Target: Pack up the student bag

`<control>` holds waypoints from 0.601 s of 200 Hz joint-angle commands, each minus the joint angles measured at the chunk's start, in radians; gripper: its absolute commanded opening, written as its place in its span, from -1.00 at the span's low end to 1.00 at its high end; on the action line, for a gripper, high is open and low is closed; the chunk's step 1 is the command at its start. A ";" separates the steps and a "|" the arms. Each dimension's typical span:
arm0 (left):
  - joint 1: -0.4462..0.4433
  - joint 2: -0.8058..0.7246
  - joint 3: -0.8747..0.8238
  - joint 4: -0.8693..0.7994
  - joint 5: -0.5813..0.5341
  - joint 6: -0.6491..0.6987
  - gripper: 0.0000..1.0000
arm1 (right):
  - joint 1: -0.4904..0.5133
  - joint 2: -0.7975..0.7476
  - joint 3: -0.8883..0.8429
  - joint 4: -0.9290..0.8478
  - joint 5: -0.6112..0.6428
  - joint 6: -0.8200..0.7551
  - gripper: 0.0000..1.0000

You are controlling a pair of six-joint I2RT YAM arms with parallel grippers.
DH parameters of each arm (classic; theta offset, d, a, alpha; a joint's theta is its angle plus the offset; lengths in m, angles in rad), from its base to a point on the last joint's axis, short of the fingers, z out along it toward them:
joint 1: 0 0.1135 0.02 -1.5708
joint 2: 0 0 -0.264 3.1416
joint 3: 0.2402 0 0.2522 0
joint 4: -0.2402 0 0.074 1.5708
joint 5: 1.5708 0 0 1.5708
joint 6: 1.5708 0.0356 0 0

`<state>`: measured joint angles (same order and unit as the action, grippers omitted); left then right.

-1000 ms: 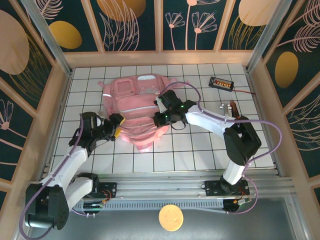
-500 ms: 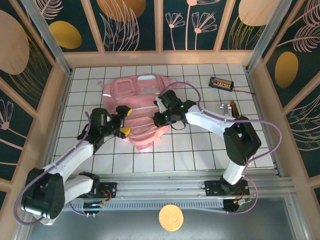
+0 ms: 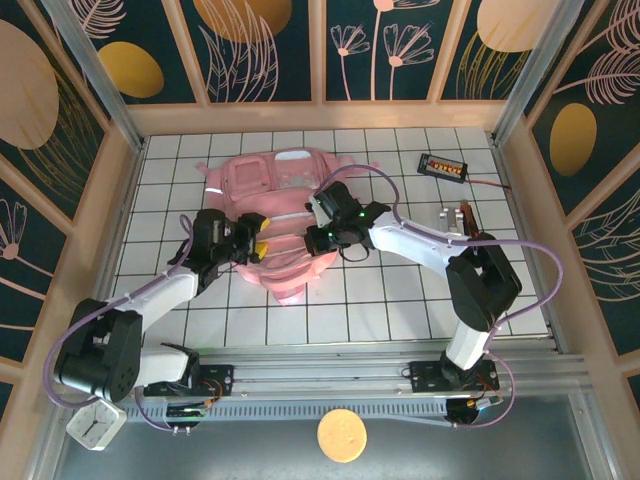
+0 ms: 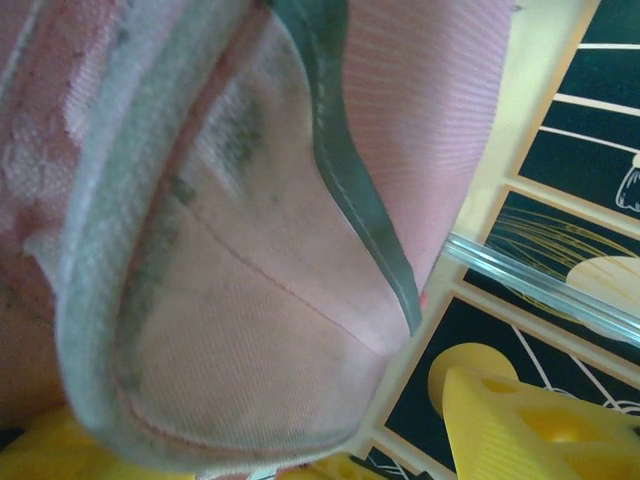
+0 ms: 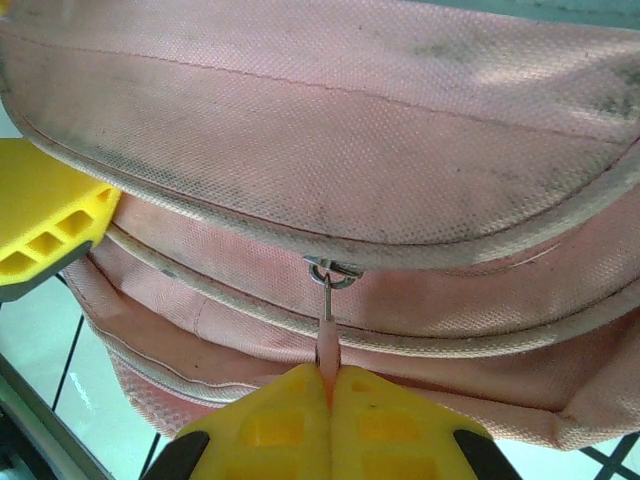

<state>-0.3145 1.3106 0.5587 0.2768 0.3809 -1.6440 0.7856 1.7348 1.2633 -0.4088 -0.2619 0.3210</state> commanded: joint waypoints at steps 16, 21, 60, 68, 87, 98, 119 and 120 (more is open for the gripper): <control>-0.005 0.039 0.031 0.049 -0.015 0.001 0.19 | 0.023 0.011 0.025 0.001 0.003 0.009 -1.00; -0.005 0.042 0.030 0.049 -0.017 0.005 0.12 | 0.025 0.011 0.025 0.000 0.003 0.009 -1.00; -0.005 0.084 -0.020 0.100 -0.033 -0.003 -0.18 | 0.037 0.005 0.015 -0.002 0.005 0.009 -1.00; -0.005 0.100 -0.028 0.116 -0.030 -0.002 -0.30 | 0.037 0.004 0.012 -0.004 0.006 0.009 -1.00; -0.005 0.126 -0.025 0.112 -0.029 0.024 -0.77 | 0.039 -0.001 0.001 -0.010 0.013 0.004 -1.00; -0.005 0.123 -0.020 0.088 -0.036 0.044 -1.00 | 0.034 -0.006 -0.005 -0.015 0.021 -0.002 -1.00; 0.002 0.094 -0.002 0.011 -0.042 0.113 -1.00 | 0.004 -0.015 -0.011 -0.043 0.040 -0.026 -1.00; 0.004 0.091 -0.002 0.006 -0.042 0.116 -1.00 | 0.003 -0.016 -0.012 -0.044 0.041 -0.028 -1.00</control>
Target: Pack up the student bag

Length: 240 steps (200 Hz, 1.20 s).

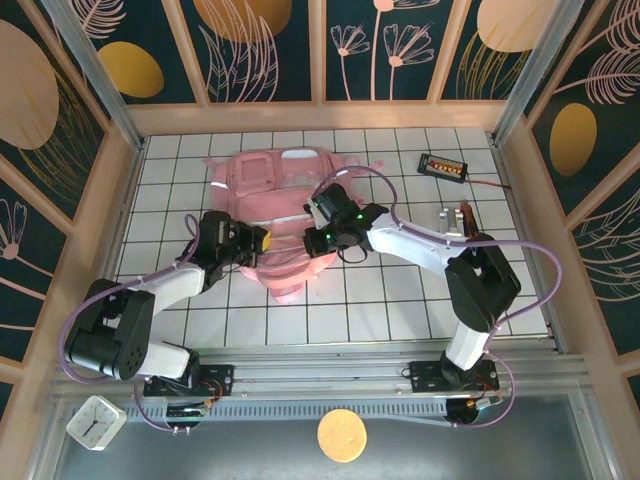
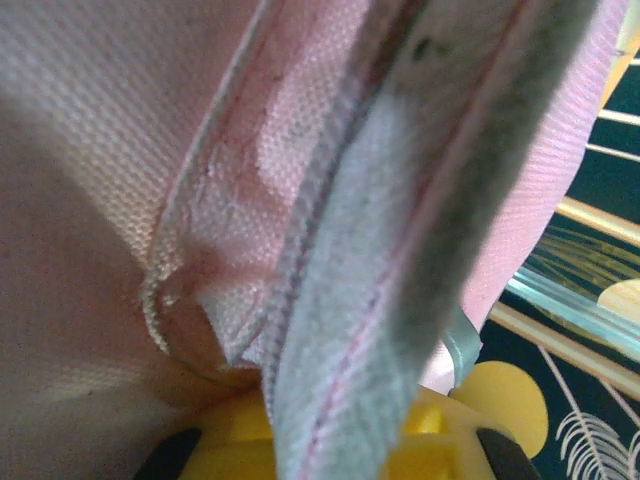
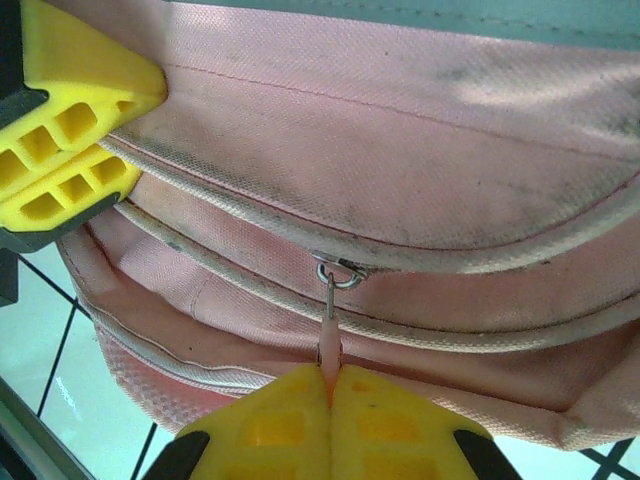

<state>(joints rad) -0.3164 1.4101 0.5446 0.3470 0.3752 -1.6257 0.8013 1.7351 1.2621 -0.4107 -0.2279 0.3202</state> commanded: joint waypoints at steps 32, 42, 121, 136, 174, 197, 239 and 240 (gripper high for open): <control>0.054 -0.110 -0.032 -0.156 -0.036 0.160 -1.00 | -0.091 -0.052 -0.039 -0.083 0.038 -0.069 -1.00; 0.074 -0.153 -0.053 -0.182 -0.040 0.172 -1.00 | -0.115 -0.064 -0.046 -0.097 0.047 -0.082 -1.00; 0.111 -0.206 -0.090 -0.213 0.055 0.270 -1.00 | -0.247 0.030 0.054 -0.080 0.083 -0.188 -1.00; 0.112 -0.206 -0.091 -0.227 0.063 0.286 -1.00 | -0.279 0.078 0.096 -0.047 0.087 -0.201 -1.00; 0.114 -0.186 -0.091 -0.230 0.105 0.306 -1.00 | -0.323 0.191 0.241 0.008 0.053 -0.204 -1.00; 0.114 -0.178 -0.059 -0.238 0.112 0.319 -1.00 | -0.323 0.219 0.289 0.010 -0.004 -0.180 -1.00; 0.113 -0.169 0.026 -0.302 0.109 0.394 -1.00 | -0.333 0.097 0.207 0.044 -0.097 -0.129 -0.09; 0.114 -0.169 0.026 -0.304 0.108 0.395 -1.00 | -0.333 0.092 0.201 0.045 -0.101 -0.130 -0.08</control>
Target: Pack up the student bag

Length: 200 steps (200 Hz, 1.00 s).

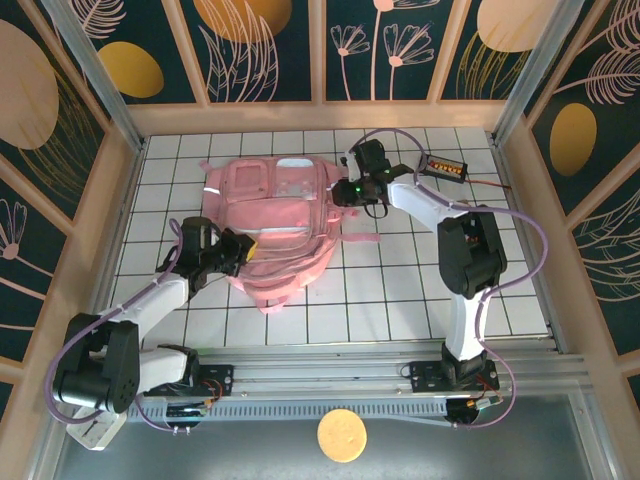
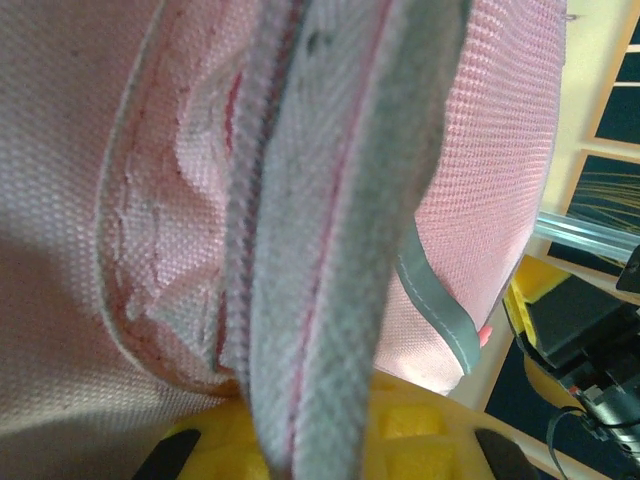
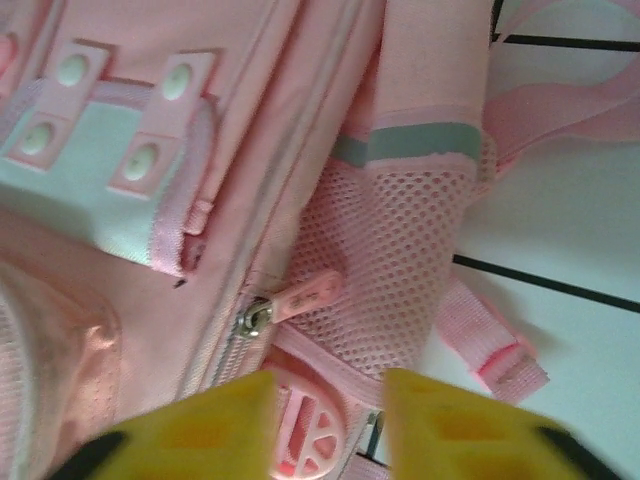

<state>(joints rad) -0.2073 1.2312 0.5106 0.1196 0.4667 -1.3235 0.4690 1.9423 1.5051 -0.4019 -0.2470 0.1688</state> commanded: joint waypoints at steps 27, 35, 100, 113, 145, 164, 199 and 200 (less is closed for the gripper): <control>0.009 0.006 0.043 -0.071 0.014 0.099 -1.00 | 0.014 -0.262 -0.226 0.177 -0.214 -0.163 -0.03; 0.008 0.009 0.033 -0.060 0.019 0.094 -1.00 | 0.017 -0.301 -0.303 0.240 -0.301 -0.269 -0.02; 0.008 0.006 0.001 -0.040 0.042 0.087 -1.00 | 0.111 -0.258 -0.442 0.291 -0.290 -0.806 0.01; 0.008 0.001 -0.003 -0.041 0.045 0.086 -1.00 | 0.126 -0.239 -0.439 0.312 -0.265 -0.825 0.00; 0.008 -0.013 -0.022 -0.035 0.047 0.074 -1.00 | 0.145 -0.191 -0.422 0.327 -0.225 -0.848 -0.07; 0.009 -0.017 -0.028 -0.029 0.053 0.067 -1.00 | 0.151 -0.168 -0.408 0.329 -0.201 -0.864 -0.18; 0.008 -0.011 -0.027 -0.023 0.060 0.064 -1.00 | 0.161 -0.119 -0.359 0.285 -0.161 -0.912 -0.41; 0.008 -0.010 -0.027 -0.025 0.060 0.064 -1.00 | 0.161 -0.119 -0.359 0.283 -0.160 -0.912 -0.42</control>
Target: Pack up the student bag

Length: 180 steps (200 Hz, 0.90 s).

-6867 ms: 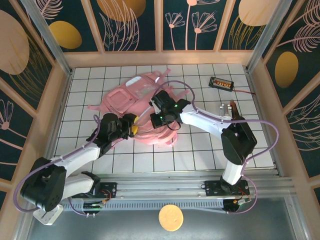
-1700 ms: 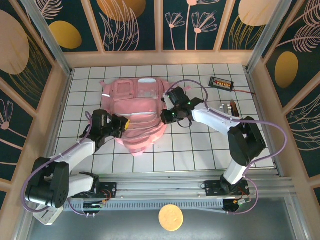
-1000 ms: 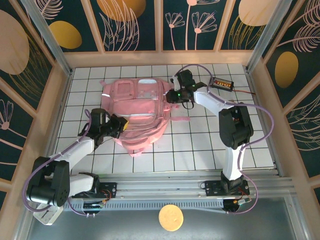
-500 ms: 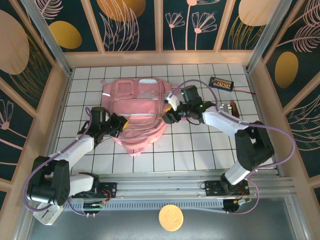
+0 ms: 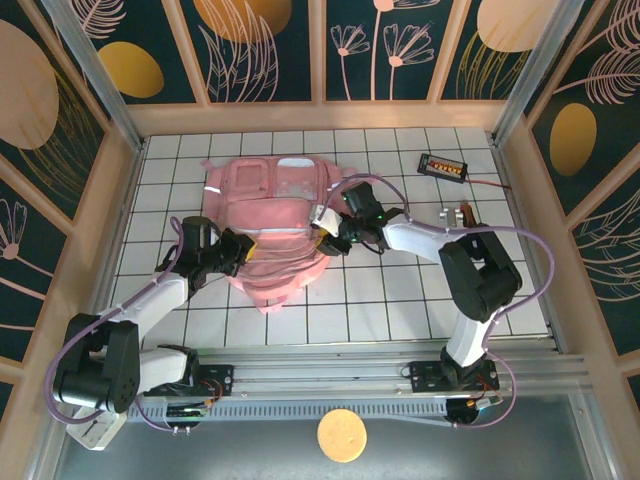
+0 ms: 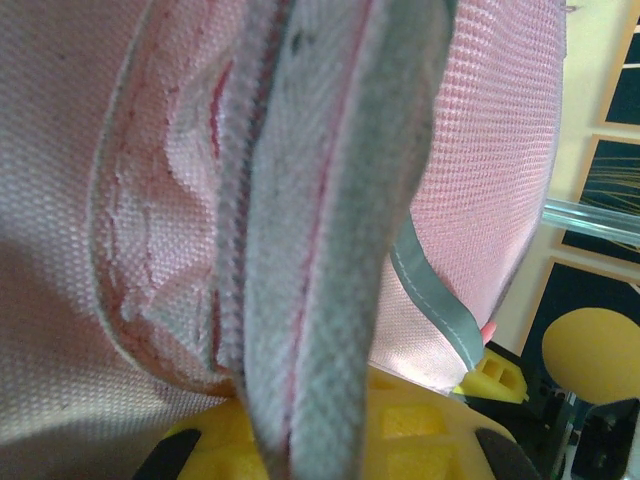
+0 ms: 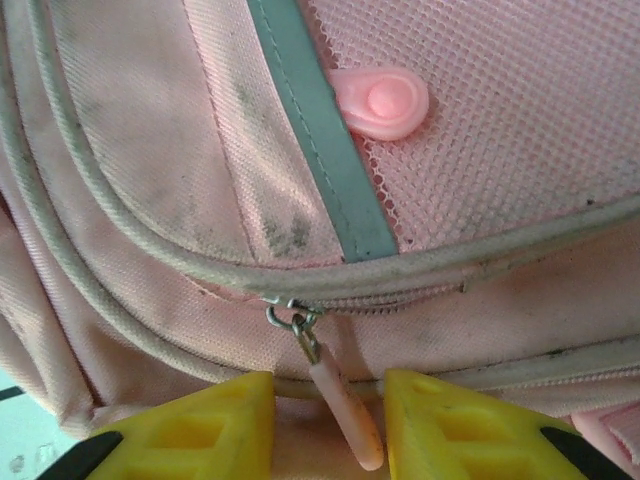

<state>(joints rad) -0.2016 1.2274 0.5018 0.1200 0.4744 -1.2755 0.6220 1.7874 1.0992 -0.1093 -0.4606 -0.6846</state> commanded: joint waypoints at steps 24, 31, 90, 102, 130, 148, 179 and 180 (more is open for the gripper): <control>0.004 0.008 -0.008 -0.023 0.061 0.024 -1.00 | 0.017 0.038 0.059 -0.025 0.061 -0.061 -0.64; 0.004 0.012 -0.006 -0.022 0.062 0.025 -1.00 | 0.023 0.034 0.058 -0.026 0.068 -0.064 -0.71; 0.018 0.026 0.034 -0.094 0.068 0.103 -1.00 | 0.024 0.010 0.061 -0.044 0.156 -0.061 -1.00; 0.020 0.025 0.034 -0.108 0.071 0.114 -1.00 | 0.004 0.008 0.074 -0.049 0.172 -0.046 -1.00; 0.025 0.020 0.015 -0.114 0.081 0.123 -1.00 | -0.037 0.015 0.101 -0.044 0.215 -0.032 -1.00; 0.027 0.020 0.003 -0.108 0.085 0.123 -1.00 | -0.050 0.043 0.140 -0.058 0.232 -0.032 -1.00; 0.027 0.020 -0.002 -0.104 0.087 0.124 -1.00 | -0.051 0.090 0.212 -0.075 0.241 -0.033 -1.00; 0.027 0.021 -0.002 -0.103 0.087 0.124 -1.00 | -0.051 0.091 0.213 -0.075 0.241 -0.032 -1.00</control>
<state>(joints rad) -0.1814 1.2430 0.5220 0.0944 0.5159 -1.2037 0.6075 1.8370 1.2358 -0.2085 -0.3332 -0.7311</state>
